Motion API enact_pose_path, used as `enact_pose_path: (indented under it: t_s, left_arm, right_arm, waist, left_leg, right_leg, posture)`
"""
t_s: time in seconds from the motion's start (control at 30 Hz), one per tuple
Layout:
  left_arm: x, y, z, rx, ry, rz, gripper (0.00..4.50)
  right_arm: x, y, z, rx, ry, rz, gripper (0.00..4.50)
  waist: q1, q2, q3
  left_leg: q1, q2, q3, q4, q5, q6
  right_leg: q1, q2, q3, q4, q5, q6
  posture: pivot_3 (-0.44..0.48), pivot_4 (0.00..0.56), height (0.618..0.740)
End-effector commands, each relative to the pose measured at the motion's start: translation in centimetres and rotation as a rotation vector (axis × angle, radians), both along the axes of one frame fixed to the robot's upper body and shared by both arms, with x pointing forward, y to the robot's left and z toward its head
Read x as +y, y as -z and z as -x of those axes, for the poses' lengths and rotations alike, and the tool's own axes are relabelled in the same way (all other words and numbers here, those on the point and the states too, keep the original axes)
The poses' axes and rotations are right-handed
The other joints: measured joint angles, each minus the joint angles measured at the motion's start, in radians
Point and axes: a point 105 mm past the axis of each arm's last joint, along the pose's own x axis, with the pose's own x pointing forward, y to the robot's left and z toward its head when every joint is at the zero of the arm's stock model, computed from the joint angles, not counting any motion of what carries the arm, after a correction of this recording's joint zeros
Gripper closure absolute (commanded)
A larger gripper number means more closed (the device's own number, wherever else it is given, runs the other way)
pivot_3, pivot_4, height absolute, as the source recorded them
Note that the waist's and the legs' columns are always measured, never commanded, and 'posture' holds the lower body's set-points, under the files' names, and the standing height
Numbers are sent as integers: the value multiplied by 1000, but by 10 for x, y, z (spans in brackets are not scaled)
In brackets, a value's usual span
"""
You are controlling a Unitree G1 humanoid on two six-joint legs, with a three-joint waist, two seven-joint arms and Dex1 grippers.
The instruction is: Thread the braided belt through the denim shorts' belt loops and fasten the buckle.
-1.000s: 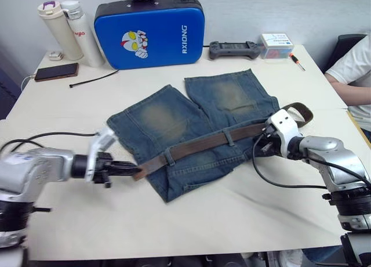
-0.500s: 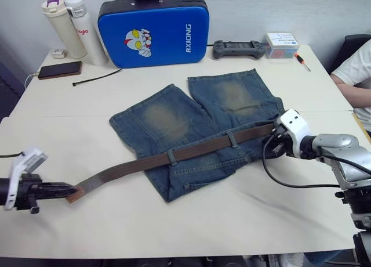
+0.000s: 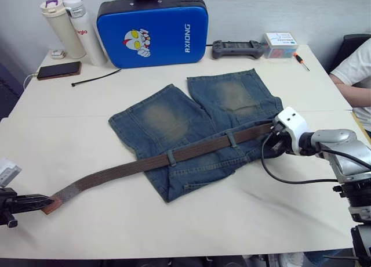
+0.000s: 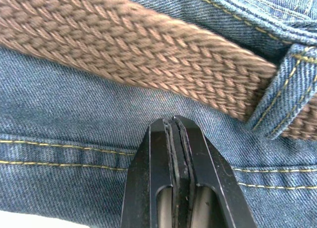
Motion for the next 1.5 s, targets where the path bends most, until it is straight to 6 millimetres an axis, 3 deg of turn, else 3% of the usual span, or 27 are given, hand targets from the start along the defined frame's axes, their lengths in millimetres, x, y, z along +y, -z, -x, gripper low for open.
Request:
enact_pose_path:
  t_s: [0.03,0.3,0.53,0.63,0.8,0.87,0.93,1.13,1.23,1.3,1.37,1.43,1.47,1.5]
  left_arm:
    - [17,-5,5,-17,-62,-29,4467]
    - [44,4,8,-8,-170,-106,4467]
    - [43,5,-4,-71,-191,-101,4467]
    - [34,-3,-15,-123,-194,-28,3258]
    - [17,-17,-25,-166,-135,53,879]
    - [12,-24,-29,-192,-109,71,284]
    - [3,-35,-37,-234,-68,99,60]
    - [-64,-64,-44,-304,271,220,60]
    - [-101,-67,-44,-304,469,249,0]
    - [-121,-65,-69,-397,497,219,0]
    - [-157,-60,-95,-458,571,185,0]
    - [-182,-59,-110,-474,602,195,0]
    - [-197,-56,-121,-473,599,208,0]
    - [-209,-55,-128,-470,599,213,0]
  right_arm:
    - [-5,-1,0,0,10,26,4500]
    - [-6,-1,2,8,7,31,4500]
    - [-5,-1,4,12,6,28,4500]
    - [-5,-3,3,6,3,30,4500]
    - [-6,-21,5,-25,-24,25,4500]
    - [-5,-32,7,-33,-37,4,4500]
    - [-2,-44,12,-34,-76,-8,4500]
    - [4,-83,31,-30,-207,-88,4500]
    - [6,-98,44,0,-249,-130,3672]
    - [5,-102,51,12,-260,-129,2688]
    - [3,-104,53,2,-244,-124,1584]
    - [2,-104,54,-1,-237,-114,667]
    - [2,-102,55,0,-234,-106,232]
    - [2,-102,57,0,-231,-101,82]
  waist:
    - [0,0,0]
    - [0,0,0]
    - [1,0,0]
    - [1,0,0]
    - [1,0,0]
    - [1,0,0]
    - [1,1,1]
    - [1,2,1]
    - [2,3,2]
    - [4,5,2]
    - [11,6,1]
    - [20,5,2]
    - [21,5,2]
    - [23,5,2]
  left_leg:
    - [0,0,0,0,0,0]
    - [0,0,0,0,0,0]
    - [0,0,0,0,0,0]
    - [0,0,0,0,0,0]
    - [0,0,0,0,0,0]
    - [0,0,0,0,0,0]
    - [-1,0,0,0,0,0]
    - [-1,0,0,0,0,0]
    - [-1,0,0,0,-1,-1]
    - [-1,0,0,0,-1,-1]
    - [-1,0,0,2,-1,-1]
    - [-1,0,0,5,0,-1]
    - [-2,0,0,5,0,-1]
    - [-2,0,0,6,0,0]
  right_leg:
    - [0,0,0,0,0,0]
    - [0,0,0,0,0,0]
    - [0,0,0,0,0,0]
    - [0,0,0,0,0,0]
    - [0,0,0,0,0,0]
    - [-1,0,0,1,0,0]
    - [-1,0,0,1,0,0]
    - [-1,0,0,0,0,0]
    - [-1,0,0,-1,0,0]
    - [0,0,0,-1,0,0]
    - [0,0,0,0,0,0]
    - [0,0,-1,2,0,1]
    - [0,1,-1,3,1,1]
    - [0,1,0,6,1,2]
  posture:
    - [0,150,740]
    - [0,150,740]
    - [0,150,740]
    - [0,150,740]
    - [0,150,740]
    - [0,150,740]
    - [0,150,740]
    - [0,150,740]
    - [0,150,740]
    - [0,150,740]
    - [0,150,740]
    - [0,150,740]
    - [0,150,740]
    - [0,150,740]
